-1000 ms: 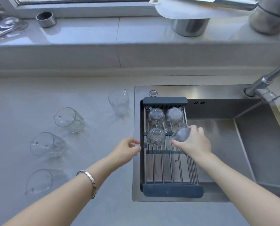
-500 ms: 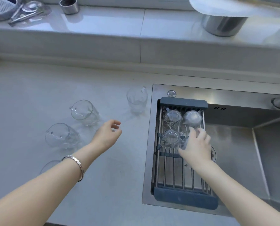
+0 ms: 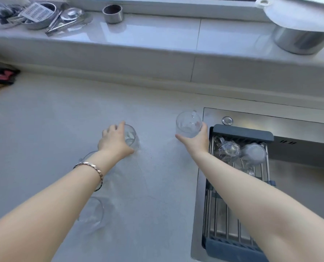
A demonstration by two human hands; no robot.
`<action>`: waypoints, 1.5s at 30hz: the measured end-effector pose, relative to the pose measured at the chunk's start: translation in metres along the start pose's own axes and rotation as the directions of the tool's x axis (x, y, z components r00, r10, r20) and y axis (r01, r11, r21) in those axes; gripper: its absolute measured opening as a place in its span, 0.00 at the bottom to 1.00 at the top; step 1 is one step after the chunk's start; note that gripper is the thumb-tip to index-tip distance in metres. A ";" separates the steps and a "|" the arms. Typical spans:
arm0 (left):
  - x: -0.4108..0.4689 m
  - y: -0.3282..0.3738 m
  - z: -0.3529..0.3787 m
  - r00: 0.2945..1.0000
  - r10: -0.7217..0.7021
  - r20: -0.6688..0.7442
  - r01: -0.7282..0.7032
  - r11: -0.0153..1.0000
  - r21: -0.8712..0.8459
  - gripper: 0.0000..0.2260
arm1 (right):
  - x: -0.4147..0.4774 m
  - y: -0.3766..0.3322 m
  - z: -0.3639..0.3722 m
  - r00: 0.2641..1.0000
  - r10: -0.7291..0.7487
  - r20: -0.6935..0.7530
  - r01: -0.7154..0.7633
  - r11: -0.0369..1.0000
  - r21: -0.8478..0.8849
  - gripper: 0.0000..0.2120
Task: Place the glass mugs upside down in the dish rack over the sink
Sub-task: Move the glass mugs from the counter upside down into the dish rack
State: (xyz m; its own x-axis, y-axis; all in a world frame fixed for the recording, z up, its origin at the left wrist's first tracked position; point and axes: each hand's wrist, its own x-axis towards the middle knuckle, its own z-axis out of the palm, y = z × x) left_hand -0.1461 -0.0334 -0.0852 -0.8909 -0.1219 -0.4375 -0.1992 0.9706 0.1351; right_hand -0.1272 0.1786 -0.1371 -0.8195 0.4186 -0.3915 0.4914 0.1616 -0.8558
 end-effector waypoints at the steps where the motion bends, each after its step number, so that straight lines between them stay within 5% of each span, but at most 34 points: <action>1: 0.000 -0.002 0.000 1.000 0.010 -0.022 -0.010 1.000 -0.014 0.39 | -0.002 0.000 -0.004 1.000 -0.002 0.019 0.002 1.000 -0.003 0.36; 6: -0.023 0.006 0.006 0.994 0.034 -0.107 -0.041 0.997 -0.060 0.36 | -0.045 0.015 -0.045 0.983 -0.069 0.170 0.077 0.996 -0.038 0.27; 11: -0.084 0.039 0.034 0.978 0.186 -0.100 -0.200 0.965 -0.167 0.37 | -0.118 0.041 -0.131 0.942 0.041 0.333 -0.017 0.997 -0.074 0.27; 17: -0.142 0.067 0.067 0.932 0.361 -0.035 -0.350 0.870 -0.348 0.37 | -0.146 0.097 -0.179 0.930 0.318 0.182 -0.197 0.853 -0.483 0.30; 25: -0.170 0.069 0.074 0.917 0.396 -0.041 -0.383 0.849 -0.364 0.36 | -0.110 0.110 -0.123 0.975 0.219 0.034 -0.093 0.543 -0.835 0.36; 33: -0.181 0.054 0.077 0.949 0.314 -0.025 -0.302 0.884 -0.358 0.38 | -0.116 0.130 -0.127 0.985 0.075 0.158 0.015 0.865 -0.502 0.35; 37: -0.187 0.067 0.080 0.965 0.261 0.019 -0.227 0.870 -0.439 0.37 | -0.127 0.130 -0.151 0.964 -0.012 0.265 0.123 0.905 -0.407 0.38; 41: -0.192 0.098 0.083 0.972 0.158 0.174 0.012 0.706 -0.708 0.34 | -0.166 0.118 -0.166 0.911 -0.132 0.390 0.221 0.956 -0.193 0.45; 43: -0.197 0.119 0.088 0.917 0.201 0.345 0.186 0.548 -0.815 0.29 | -0.182 0.118 -0.173 0.915 -0.215 0.343 0.234 0.972 -0.016 0.43; 45: -0.200 0.136 0.099 0.819 0.287 0.497 0.306 0.514 -0.801 0.31 | -0.189 0.122 -0.187 0.950 -0.239 0.201 0.225 0.970 0.087 0.39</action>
State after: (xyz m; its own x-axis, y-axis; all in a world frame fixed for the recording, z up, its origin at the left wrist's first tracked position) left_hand 0.0450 0.1433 -0.0671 -0.5838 0.2815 -0.7616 -0.7023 0.2955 0.6476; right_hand 0.1420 0.2862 -0.1041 -0.9551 0.1797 -0.2357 0.2666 0.1731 -0.9481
